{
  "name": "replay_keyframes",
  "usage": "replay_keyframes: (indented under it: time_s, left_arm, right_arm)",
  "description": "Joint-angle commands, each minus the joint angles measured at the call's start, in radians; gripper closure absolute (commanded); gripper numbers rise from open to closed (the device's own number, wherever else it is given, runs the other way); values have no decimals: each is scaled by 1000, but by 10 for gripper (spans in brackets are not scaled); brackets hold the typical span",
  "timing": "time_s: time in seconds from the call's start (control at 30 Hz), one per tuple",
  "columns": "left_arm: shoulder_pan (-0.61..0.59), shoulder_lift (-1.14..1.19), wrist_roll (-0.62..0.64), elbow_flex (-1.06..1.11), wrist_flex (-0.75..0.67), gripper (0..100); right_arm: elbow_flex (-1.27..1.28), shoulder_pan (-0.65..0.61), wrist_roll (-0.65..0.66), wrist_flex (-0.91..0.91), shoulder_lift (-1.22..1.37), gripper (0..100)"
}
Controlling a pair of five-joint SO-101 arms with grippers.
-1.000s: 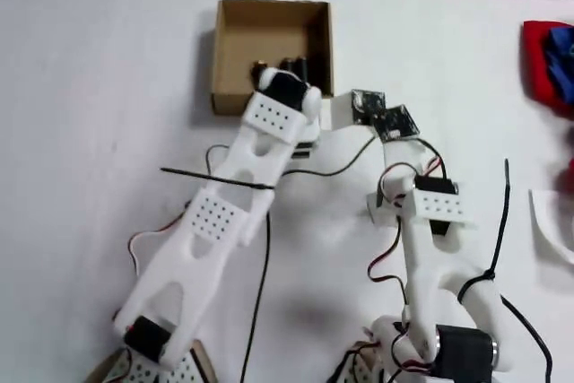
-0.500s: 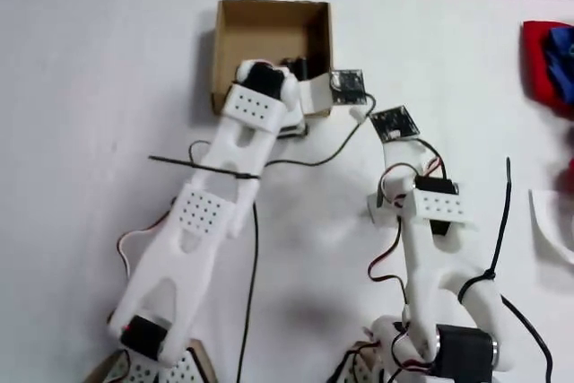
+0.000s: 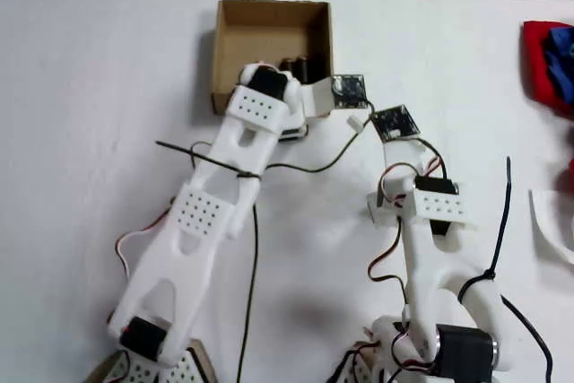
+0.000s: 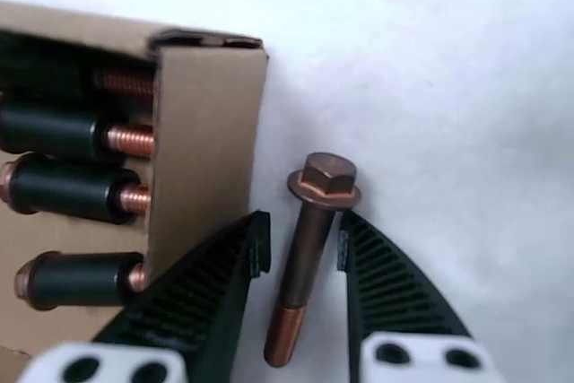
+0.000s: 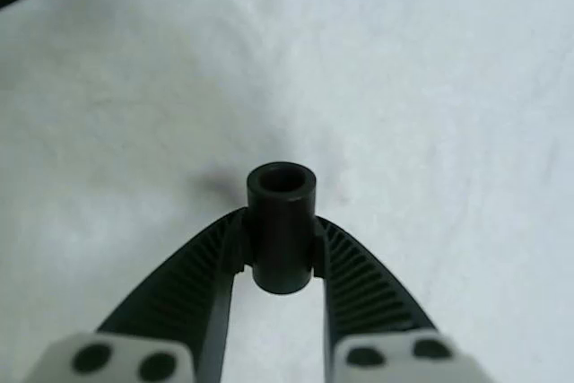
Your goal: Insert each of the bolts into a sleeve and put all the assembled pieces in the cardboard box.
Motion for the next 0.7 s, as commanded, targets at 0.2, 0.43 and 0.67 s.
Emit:
replay_keyframes:
  time_s: [0.2, 0.43, 0.67]
  left_arm:
    - [-11, -18, 11, -38, 192, 975]
    - [-23, -20, 331, -251, 278, 975]
    - [-84, -166, 752, -90, 279, 975]
  right_arm:
    - [-5, 13, -57, -13, -48, 975]
    - [-3, 13, -63, -27, -50, 975]
    - [-3, 13, -63, -27, -50, 975]
